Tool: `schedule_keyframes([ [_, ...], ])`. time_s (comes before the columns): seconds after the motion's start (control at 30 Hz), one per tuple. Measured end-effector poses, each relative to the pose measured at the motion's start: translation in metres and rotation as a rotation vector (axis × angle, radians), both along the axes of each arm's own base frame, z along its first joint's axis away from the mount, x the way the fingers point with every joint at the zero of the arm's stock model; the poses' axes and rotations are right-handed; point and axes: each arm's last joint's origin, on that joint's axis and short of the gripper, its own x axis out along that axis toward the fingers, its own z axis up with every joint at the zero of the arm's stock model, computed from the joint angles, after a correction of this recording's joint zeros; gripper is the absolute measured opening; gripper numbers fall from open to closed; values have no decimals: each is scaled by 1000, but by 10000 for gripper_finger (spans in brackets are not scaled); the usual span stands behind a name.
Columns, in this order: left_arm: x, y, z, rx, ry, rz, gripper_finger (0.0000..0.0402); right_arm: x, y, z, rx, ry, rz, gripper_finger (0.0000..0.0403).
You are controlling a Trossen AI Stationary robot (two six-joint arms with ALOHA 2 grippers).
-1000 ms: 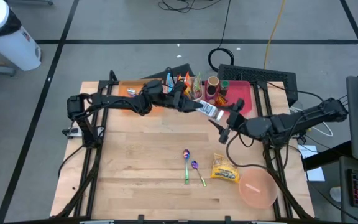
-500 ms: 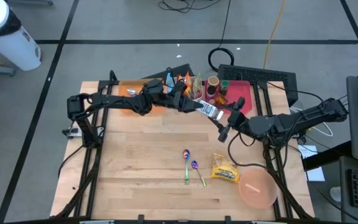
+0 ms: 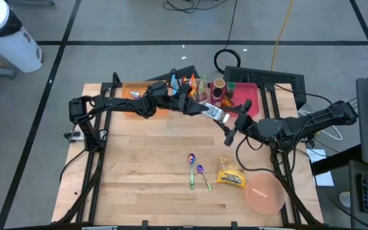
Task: Pick & Place Food Item
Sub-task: Put the white spice bottle into the red bin
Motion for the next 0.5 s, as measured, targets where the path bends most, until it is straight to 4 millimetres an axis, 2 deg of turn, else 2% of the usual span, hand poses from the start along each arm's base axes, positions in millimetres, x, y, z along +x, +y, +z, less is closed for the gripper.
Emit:
schedule_keyframes([
  [0.17,0,0,0,-1,1,1,206,0,0,0,-11,5,3,244],
  [0.37,0,0,0,-8,4,3,206,0,0,0,-14,8,5,195],
  [0.5,0,0,0,-25,10,-2,206,0,0,0,-11,5,4,191],
])
